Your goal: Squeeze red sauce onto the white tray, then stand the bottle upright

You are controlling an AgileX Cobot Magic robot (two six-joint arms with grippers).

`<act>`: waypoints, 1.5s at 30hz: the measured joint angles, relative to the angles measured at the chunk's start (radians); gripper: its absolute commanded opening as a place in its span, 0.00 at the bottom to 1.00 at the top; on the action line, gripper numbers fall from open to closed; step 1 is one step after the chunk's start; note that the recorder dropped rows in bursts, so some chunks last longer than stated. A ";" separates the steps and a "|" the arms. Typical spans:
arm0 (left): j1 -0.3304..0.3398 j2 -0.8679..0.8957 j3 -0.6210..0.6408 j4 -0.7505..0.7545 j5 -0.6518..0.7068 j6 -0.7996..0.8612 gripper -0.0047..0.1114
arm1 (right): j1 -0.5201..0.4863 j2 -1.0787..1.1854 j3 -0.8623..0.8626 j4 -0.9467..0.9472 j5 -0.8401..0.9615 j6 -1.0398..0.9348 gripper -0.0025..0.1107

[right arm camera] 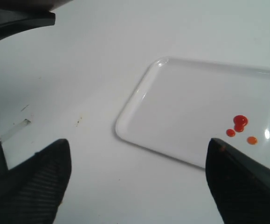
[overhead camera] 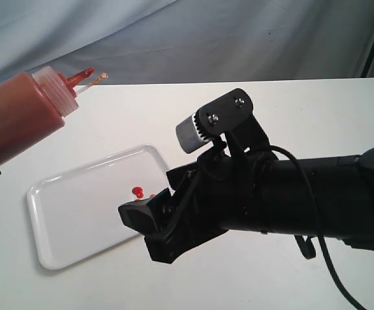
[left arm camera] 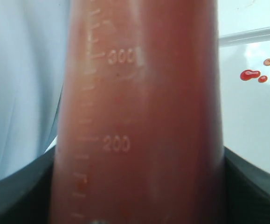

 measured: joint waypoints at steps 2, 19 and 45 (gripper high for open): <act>0.000 0.000 0.000 -0.002 0.000 0.000 0.04 | 0.000 0.000 0.000 0.000 -0.025 0.000 0.66; 0.000 0.000 0.000 -0.017 0.002 0.000 0.04 | 0.000 0.000 0.000 0.000 -0.052 -0.020 0.66; 0.000 0.000 0.000 -0.127 0.012 0.000 0.04 | 0.000 0.004 0.000 0.000 -0.052 -0.004 0.66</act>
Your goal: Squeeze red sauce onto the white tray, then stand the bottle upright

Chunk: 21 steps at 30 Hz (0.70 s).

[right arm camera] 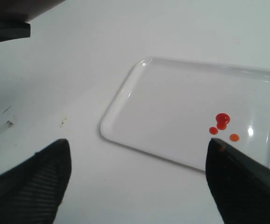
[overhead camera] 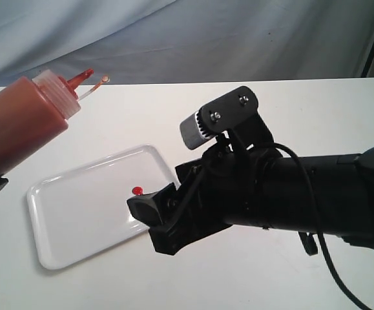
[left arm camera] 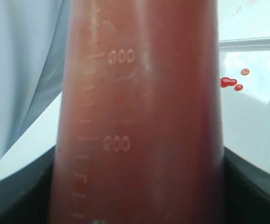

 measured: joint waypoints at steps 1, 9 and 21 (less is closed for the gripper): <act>0.000 0.000 0.000 -0.009 0.002 0.000 0.04 | 0.000 0.005 0.000 0.000 0.000 0.000 0.66; 0.000 0.000 0.000 -0.069 0.006 0.000 0.04 | 0.000 0.086 0.000 0.000 0.000 0.011 0.66; 0.000 0.000 0.000 -0.088 0.006 0.000 0.04 | 0.000 0.088 -0.070 0.000 0.081 0.025 0.64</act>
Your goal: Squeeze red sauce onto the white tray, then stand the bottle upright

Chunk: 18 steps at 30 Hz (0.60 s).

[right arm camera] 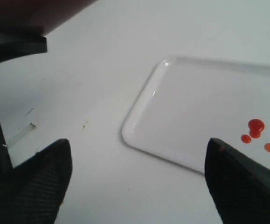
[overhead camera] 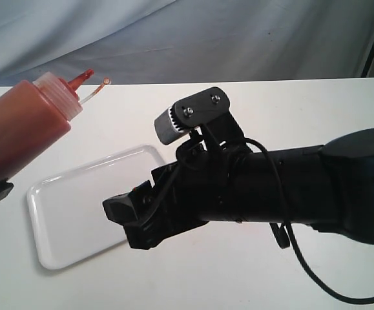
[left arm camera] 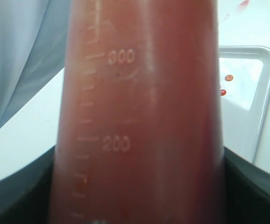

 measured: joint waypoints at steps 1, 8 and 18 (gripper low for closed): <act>0.000 0.000 0.000 -0.002 0.000 0.000 0.04 | 0.000 0.000 -0.001 0.000 0.002 0.000 0.64; 0.000 0.000 0.000 -0.007 0.000 0.000 0.04 | 0.000 0.000 -0.003 0.000 0.004 0.000 0.63; 0.000 0.000 0.000 -0.052 0.000 -0.002 0.04 | 0.000 0.000 -0.003 0.000 0.002 0.000 0.63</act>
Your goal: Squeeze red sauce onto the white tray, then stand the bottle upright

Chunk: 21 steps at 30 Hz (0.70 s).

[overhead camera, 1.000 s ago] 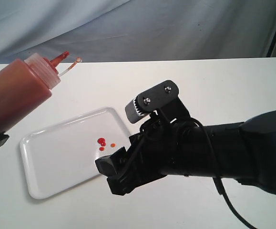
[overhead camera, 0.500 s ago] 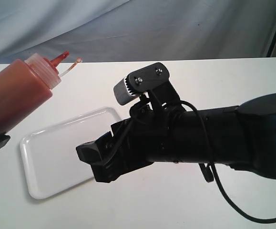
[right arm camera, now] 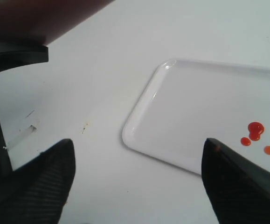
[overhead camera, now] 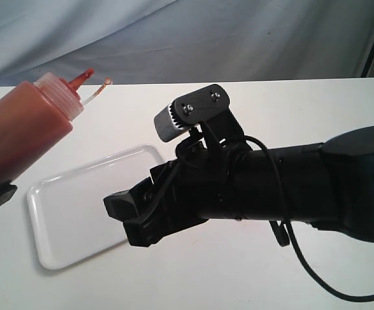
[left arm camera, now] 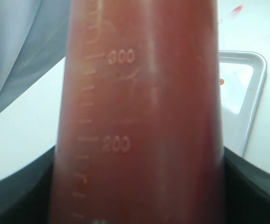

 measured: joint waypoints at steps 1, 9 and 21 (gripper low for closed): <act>0.000 0.000 0.000 -0.007 0.000 0.000 0.04 | 0.000 0.000 0.000 0.000 0.000 0.000 0.63; 0.000 0.000 0.000 -0.042 0.000 0.000 0.04 | 0.000 0.000 0.000 0.000 -0.004 0.036 0.63; 0.000 0.000 0.000 -0.054 0.000 -0.002 0.04 | -0.002 0.000 0.000 0.000 -0.008 0.017 0.60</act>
